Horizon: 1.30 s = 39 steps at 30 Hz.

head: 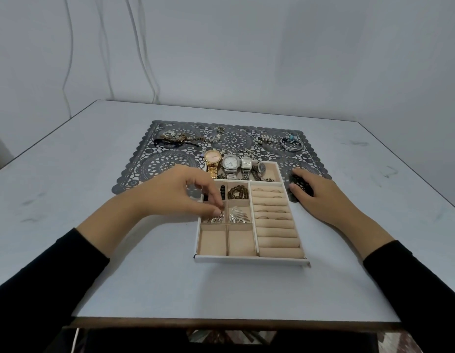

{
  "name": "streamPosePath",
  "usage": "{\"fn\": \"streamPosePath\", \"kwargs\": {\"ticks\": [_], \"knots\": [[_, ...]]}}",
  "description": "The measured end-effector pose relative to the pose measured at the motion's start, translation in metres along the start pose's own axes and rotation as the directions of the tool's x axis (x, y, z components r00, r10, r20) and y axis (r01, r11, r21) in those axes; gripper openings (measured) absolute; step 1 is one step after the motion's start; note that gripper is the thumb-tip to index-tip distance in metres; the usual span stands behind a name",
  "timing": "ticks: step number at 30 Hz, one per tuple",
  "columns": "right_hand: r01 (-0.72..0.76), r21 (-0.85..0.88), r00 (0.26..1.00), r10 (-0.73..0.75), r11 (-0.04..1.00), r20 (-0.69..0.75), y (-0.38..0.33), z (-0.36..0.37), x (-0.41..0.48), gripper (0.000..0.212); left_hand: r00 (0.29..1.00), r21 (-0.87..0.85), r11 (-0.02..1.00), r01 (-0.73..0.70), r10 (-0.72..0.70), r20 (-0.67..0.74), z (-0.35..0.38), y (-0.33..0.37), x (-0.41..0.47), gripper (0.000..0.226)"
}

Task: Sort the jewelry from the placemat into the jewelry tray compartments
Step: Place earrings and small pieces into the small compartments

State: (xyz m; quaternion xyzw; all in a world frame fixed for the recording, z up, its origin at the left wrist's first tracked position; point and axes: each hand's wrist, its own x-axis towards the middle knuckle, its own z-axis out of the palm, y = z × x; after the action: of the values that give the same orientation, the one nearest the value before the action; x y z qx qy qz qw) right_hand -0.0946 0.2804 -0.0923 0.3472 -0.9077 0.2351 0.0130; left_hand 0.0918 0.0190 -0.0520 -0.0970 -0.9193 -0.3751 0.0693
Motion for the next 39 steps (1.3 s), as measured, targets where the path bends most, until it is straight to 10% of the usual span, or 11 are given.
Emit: {"fn": "streamPosePath", "kwargs": {"ticks": [10,39], "knots": [[0.060,0.049,0.993,-0.054,0.997,-0.108,-0.003,0.003,0.010,0.036,0.887,0.029,0.990,0.141,-0.113,-0.448,0.005,-0.032,0.019,0.012],[0.358,0.247,0.934,-0.348,0.900,-0.086,-0.032,0.035,0.167,0.023,0.966,0.410,0.884,0.226,-0.149,-0.211,-0.042,-0.134,0.149,0.043]]}}
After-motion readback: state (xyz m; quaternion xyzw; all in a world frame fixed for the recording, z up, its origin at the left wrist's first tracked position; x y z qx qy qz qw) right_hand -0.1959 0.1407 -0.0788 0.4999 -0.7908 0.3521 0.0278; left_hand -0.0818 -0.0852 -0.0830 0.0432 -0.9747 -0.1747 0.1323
